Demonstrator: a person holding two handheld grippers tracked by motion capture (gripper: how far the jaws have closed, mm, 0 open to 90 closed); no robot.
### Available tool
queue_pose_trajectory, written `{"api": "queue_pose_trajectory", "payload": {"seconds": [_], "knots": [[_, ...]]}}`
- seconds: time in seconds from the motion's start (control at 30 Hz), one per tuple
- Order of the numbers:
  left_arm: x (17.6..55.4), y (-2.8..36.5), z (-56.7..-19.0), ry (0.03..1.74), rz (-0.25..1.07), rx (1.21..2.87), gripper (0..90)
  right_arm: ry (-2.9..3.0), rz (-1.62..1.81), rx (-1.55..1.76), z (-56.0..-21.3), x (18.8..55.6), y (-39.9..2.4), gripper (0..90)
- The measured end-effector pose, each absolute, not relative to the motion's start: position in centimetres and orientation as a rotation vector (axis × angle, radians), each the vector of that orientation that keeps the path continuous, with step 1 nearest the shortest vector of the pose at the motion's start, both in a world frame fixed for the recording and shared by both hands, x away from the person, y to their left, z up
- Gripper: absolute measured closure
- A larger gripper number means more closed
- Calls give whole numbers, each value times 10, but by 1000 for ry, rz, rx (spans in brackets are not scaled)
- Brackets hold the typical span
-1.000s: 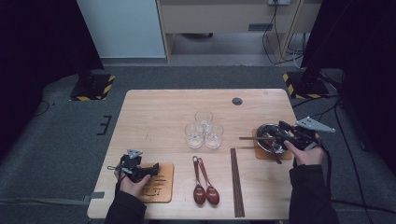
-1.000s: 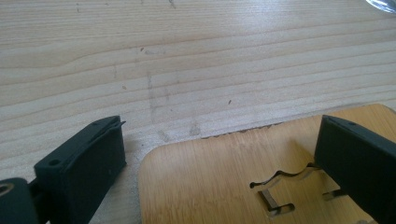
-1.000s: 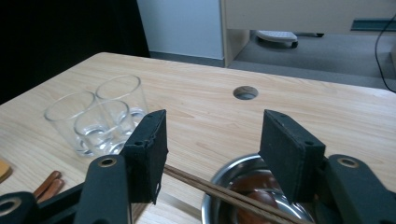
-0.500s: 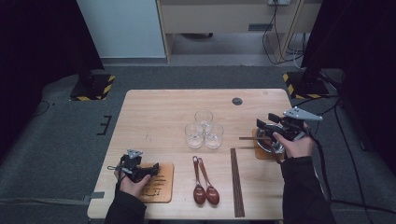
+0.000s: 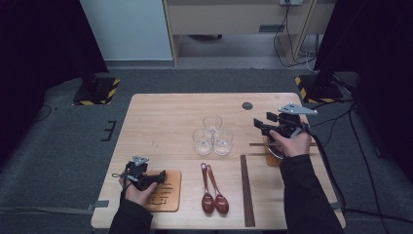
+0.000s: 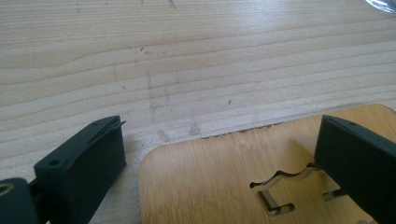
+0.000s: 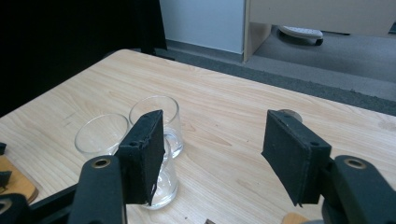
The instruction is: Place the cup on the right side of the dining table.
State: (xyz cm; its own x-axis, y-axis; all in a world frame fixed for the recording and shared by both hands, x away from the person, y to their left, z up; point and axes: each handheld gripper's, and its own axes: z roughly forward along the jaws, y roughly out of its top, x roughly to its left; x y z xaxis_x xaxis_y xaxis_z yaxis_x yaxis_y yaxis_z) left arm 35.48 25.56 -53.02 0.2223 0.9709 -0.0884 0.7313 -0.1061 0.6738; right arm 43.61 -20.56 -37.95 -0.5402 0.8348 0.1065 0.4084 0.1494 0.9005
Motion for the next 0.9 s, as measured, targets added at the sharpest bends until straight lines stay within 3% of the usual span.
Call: {"api": "queue_pose_trajectory", "payload": {"seconds": [0.9], "knots": [[355, 256, -530, 1566, 512, 1897, 9, 2131, 1300, 1176, -397, 473, -143, 406]]}}
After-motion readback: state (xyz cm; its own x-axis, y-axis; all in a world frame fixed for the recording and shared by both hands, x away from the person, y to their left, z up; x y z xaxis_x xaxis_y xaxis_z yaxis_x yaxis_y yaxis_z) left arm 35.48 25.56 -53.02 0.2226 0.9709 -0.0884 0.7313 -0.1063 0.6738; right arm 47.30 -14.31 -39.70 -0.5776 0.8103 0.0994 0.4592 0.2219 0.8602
